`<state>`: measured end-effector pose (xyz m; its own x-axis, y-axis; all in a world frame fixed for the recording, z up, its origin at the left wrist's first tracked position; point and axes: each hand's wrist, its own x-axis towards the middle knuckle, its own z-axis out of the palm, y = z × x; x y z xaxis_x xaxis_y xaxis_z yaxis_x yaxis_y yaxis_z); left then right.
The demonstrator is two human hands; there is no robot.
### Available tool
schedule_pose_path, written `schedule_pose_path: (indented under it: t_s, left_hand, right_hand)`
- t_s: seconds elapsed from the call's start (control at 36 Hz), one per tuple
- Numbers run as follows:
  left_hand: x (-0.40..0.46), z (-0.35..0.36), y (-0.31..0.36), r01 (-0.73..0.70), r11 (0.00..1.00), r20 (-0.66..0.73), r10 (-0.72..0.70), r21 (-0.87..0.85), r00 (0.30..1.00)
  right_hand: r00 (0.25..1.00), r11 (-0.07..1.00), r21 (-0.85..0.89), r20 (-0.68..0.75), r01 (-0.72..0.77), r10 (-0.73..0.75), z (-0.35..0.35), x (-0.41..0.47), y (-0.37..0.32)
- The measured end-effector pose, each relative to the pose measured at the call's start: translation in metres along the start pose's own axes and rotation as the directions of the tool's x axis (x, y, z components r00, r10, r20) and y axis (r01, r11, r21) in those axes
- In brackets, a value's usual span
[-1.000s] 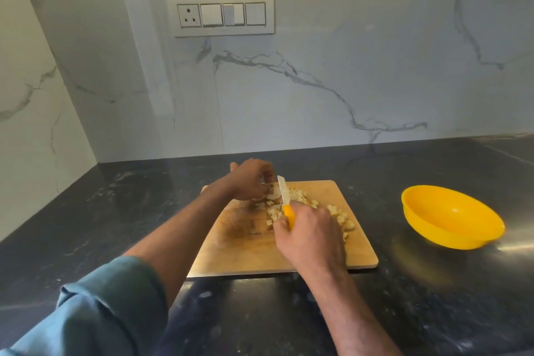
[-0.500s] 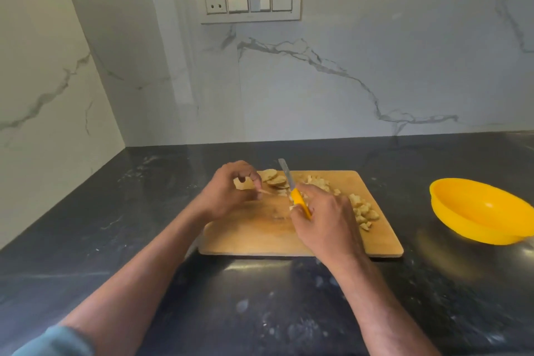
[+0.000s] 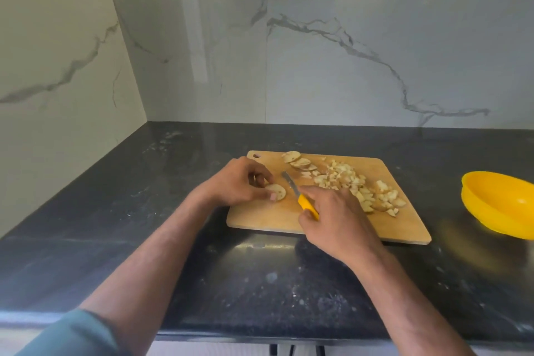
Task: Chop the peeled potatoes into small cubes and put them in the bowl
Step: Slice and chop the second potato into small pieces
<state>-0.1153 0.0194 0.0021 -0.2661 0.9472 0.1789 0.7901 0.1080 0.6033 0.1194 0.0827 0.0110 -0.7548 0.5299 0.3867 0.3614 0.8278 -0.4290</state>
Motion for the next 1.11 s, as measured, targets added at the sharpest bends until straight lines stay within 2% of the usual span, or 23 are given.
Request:
schedule_pose_path:
  t_s: [0.14,0.28,0.42,0.69,0.92,1.11]
  left_hand:
    - [0.003,0.009,0.003,0.049,0.997,-0.043,-0.047,0.062,0.998]
    - [0.002,0.012,0.010,0.094,0.991,-0.115,-0.083,0.094,0.990]
    - [0.000,0.007,0.011,0.028,0.998,-0.091,-0.022,0.062,0.996]
    - [0.000,0.009,0.014,0.010,0.999,-0.116,-0.005,0.038,0.993]
    - [0.000,0.012,0.017,-0.010,0.996,-0.059,0.015,0.094,0.998]
    - [0.006,0.014,0.019,0.025,0.968,-0.052,-0.012,0.251,0.999]
  right_hand:
    - [0.998,0.999,-0.048,0.067,0.013,-0.010,0.003,0.000,-0.005]
    - [0.996,0.996,-0.061,0.057,-0.069,0.073,0.006,0.004,-0.001]
    - [0.998,0.996,-0.061,0.011,-0.064,0.065,0.008,0.002,-0.003]
    - [0.999,0.999,-0.042,0.034,-0.028,0.029,0.011,0.006,-0.016]
    - [0.999,0.995,-0.091,0.039,0.041,-0.037,0.016,0.005,-0.022]
    - [0.997,0.985,-0.171,0.074,0.022,-0.010,0.020,0.009,-0.027]
